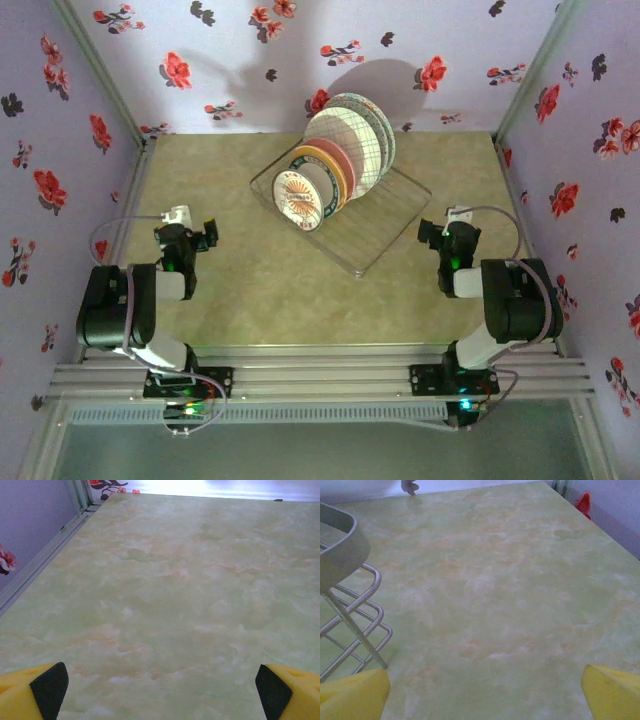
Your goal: Unload the plates from the dish rack
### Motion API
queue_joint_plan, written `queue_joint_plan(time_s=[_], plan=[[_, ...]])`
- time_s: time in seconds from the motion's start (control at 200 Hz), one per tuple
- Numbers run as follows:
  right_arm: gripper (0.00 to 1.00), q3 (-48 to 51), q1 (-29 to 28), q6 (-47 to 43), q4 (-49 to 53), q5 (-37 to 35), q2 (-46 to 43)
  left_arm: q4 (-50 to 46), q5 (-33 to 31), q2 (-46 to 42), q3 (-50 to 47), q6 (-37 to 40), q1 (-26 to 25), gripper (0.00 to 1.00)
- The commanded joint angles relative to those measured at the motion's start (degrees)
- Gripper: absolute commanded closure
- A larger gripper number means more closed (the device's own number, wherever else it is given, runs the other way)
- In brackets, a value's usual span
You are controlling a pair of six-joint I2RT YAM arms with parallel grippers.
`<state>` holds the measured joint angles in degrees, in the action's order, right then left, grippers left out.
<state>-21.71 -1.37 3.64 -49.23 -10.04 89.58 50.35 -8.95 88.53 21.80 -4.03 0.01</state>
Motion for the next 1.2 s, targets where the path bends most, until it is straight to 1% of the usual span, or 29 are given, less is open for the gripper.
queue_joint_plan(time_s=[0.0,0.965,1.02,1.06,1.105,1.135,1.155,1.195], plan=[[0.01,-0.68,0.57,1.37,-1.16,0.29,-0.28,1.93,-1.05,-0.29,-0.09,1.18,0.09,0.00],[0.01,-0.78,0.58,1.46,-1.13,0.30,-0.28,1.99,-1.03,-0.26,-0.16,1.13,0.08,0.00],[0.01,-0.31,0.53,1.38,-2.08,0.16,-0.50,3.14,-1.97,-0.41,-0.86,0.59,0.15,0.00],[0.01,1.14,0.22,1.31,-4.21,-1.78,-2.14,5.80,-3.91,-1.44,-2.56,0.20,0.08,0.00],[0.01,2.46,-1.43,1.51,-1.83,-9.12,-7.03,6.44,-6.69,-4.61,-4.29,-0.46,-0.13,0.00],[0.01,3.13,-2.43,1.83,0.35,-13.78,-10.48,5.62,-8.22,-7.39,-4.32,-0.53,-0.52,0.00],[0.01,3.33,-3.04,2.16,2.39,-16.28,-13.85,4.30,-9.22,-9.46,-5.75,-0.33,-0.92,0.00],[0.01,3.30,-3.92,3.64,6.16,-21.52,-19.55,0.68,-10.36,-13.69,-5.60,0.05,-1.54,0.00]])
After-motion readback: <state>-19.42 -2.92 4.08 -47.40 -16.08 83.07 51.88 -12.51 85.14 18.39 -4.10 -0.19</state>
